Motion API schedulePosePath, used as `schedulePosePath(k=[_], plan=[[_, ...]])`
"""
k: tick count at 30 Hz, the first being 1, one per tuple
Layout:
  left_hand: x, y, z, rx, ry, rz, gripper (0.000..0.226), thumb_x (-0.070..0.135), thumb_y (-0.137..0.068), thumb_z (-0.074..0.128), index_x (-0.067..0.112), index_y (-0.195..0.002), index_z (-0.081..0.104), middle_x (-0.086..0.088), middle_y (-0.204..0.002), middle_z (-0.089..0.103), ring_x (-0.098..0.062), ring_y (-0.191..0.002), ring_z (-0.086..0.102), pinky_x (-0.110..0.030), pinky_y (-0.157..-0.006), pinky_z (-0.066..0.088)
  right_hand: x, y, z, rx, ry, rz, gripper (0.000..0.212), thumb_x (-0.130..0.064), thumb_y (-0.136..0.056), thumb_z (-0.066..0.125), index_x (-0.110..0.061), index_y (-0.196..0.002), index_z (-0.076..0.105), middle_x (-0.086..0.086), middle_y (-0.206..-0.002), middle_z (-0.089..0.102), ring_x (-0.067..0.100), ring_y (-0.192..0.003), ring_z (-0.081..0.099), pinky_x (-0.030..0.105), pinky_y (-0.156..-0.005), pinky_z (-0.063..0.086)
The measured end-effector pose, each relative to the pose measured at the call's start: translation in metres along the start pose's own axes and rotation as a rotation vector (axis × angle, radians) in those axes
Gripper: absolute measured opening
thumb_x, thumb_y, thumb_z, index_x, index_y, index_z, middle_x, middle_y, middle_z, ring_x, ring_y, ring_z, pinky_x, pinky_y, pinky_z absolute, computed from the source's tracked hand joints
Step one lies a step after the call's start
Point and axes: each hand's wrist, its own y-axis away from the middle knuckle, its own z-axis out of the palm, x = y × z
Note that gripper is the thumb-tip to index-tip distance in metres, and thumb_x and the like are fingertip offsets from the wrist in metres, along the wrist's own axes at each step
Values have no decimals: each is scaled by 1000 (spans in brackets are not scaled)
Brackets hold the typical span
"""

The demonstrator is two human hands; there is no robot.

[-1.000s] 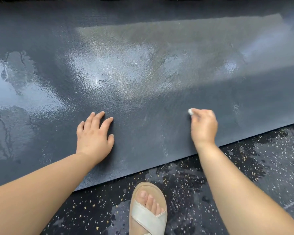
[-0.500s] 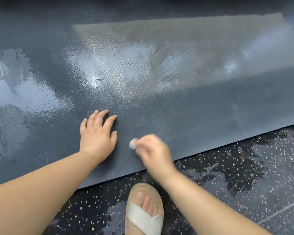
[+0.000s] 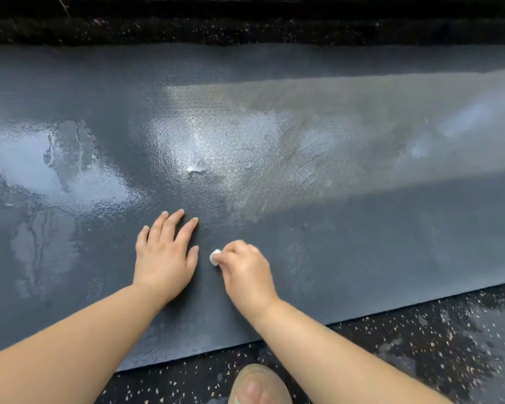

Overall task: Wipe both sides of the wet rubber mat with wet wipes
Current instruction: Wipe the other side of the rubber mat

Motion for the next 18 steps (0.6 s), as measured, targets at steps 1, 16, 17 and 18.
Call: schedulePosePath(k=[1,16,17,18], plan=[[-1,0,0,-2,-2,6,56,40,-95,41,31,-148,25,3,-157,13,-18,-145,4,-39,-114,3,-3,1,0,-84,-41,-67,12,-3,-75,69,-13,-78,74,8,-77,64,30,-64,59,31,-64,54],[-10,-30,-3,46,15,-21,53,46,-97,29,30,-147,28,1,-157,18,-20,-145,9,-39,-113,6,81,-110,-42,339,16,591,20,-7,-88,55,-5,-100,70,4,-84,56,12,-76,55,17,-68,36],[-9,-28,-3,48,31,-21,56,46,-93,26,28,-146,31,-1,-156,21,-22,-145,12,-40,-113,6,59,-99,-22,287,16,432,18,-5,-86,56,-5,-96,72,5,-84,58,17,-76,54,21,-71,38],[-8,-27,-3,50,54,-22,61,46,-89,25,26,-145,34,-2,-155,24,-23,-145,14,-41,-114,6,35,-86,-3,222,36,258,16,-3,-85,58,-4,-92,72,9,-86,60,25,-78,55,27,-73,41]])
